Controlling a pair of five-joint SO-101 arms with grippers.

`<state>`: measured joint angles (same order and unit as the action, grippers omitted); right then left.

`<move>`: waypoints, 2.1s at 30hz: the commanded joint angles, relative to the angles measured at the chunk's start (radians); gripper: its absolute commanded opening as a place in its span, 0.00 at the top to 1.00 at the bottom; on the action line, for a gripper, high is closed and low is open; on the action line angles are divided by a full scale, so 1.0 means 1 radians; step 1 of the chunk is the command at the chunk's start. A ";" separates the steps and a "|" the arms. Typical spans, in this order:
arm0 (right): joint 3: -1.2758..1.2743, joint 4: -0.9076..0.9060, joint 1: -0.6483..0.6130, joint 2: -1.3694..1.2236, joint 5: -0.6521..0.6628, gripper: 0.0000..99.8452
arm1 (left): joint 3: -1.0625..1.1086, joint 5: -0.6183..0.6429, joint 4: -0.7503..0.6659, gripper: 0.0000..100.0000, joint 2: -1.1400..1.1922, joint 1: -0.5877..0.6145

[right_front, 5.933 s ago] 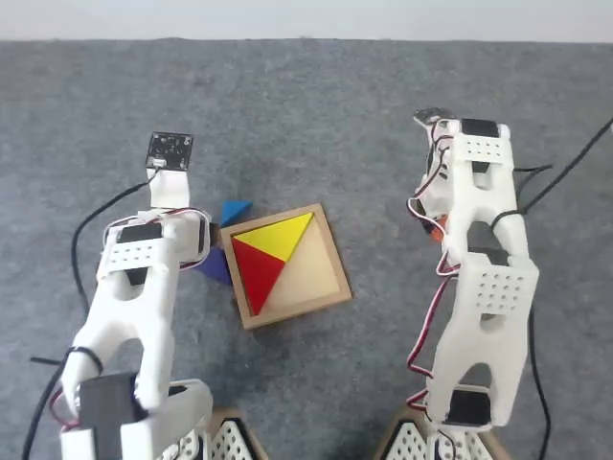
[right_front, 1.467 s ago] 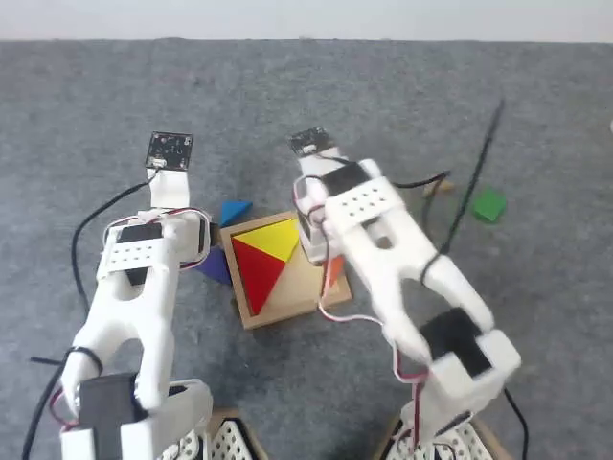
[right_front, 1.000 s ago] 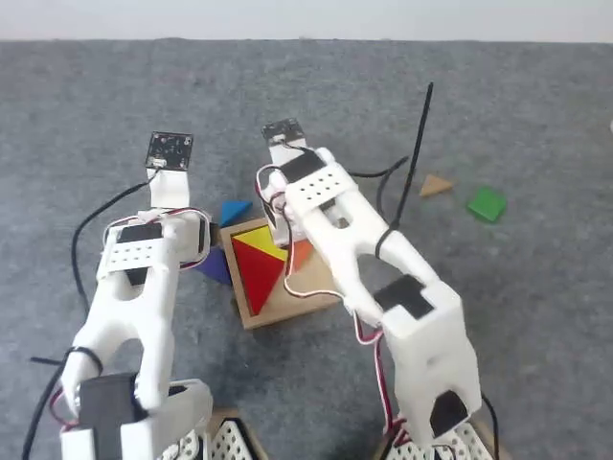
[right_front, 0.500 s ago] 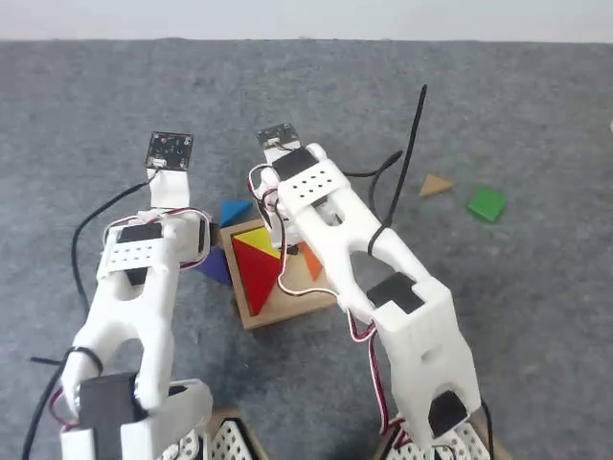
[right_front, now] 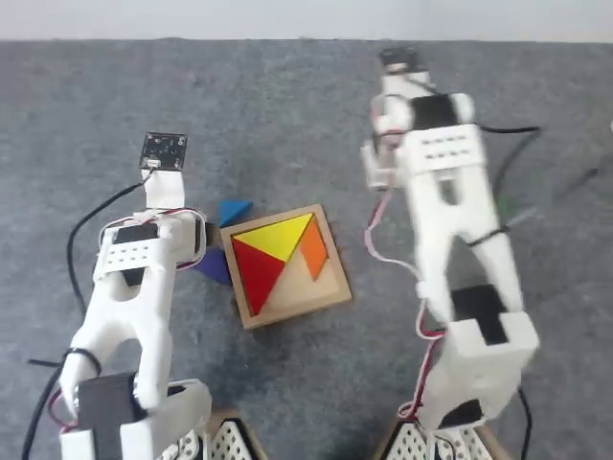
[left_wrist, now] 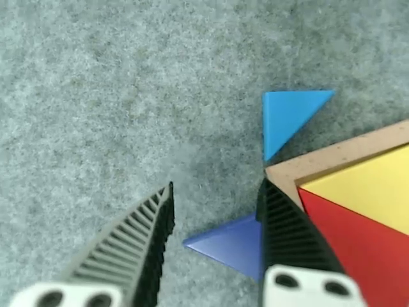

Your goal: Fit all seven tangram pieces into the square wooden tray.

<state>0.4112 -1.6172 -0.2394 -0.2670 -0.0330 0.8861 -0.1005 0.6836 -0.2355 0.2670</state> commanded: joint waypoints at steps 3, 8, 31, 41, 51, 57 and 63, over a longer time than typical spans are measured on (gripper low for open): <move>-0.100 0.022 0.202 0.127 0.124 0.75 | -0.008 0.009 -0.018 0.79 -0.046 0.002; -0.287 0.147 0.289 0.208 0.209 0.75 | -0.007 0.009 -0.018 0.79 -0.046 0.002; 0.120 0.372 0.180 -0.418 -0.529 0.75 | -0.004 0.008 -0.018 0.79 -0.044 0.002; 0.269 0.351 0.205 -0.585 -0.787 0.75 | -0.004 0.008 -0.018 0.79 -0.044 0.002; 0.269 0.302 0.234 -0.599 -0.789 0.81 | -0.004 0.008 -0.018 0.79 -0.044 0.002; 0.262 0.294 0.260 -0.599 -0.786 0.84 | -0.004 0.008 -0.018 0.79 -0.044 0.002; 0.265 0.150 0.263 -0.590 -0.735 0.85 | -0.004 0.008 -0.018 0.79 -0.044 0.002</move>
<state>0.6521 -1.3748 0.0015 -0.8654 -0.8094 0.8861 -0.0974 0.6836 -0.2355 0.2670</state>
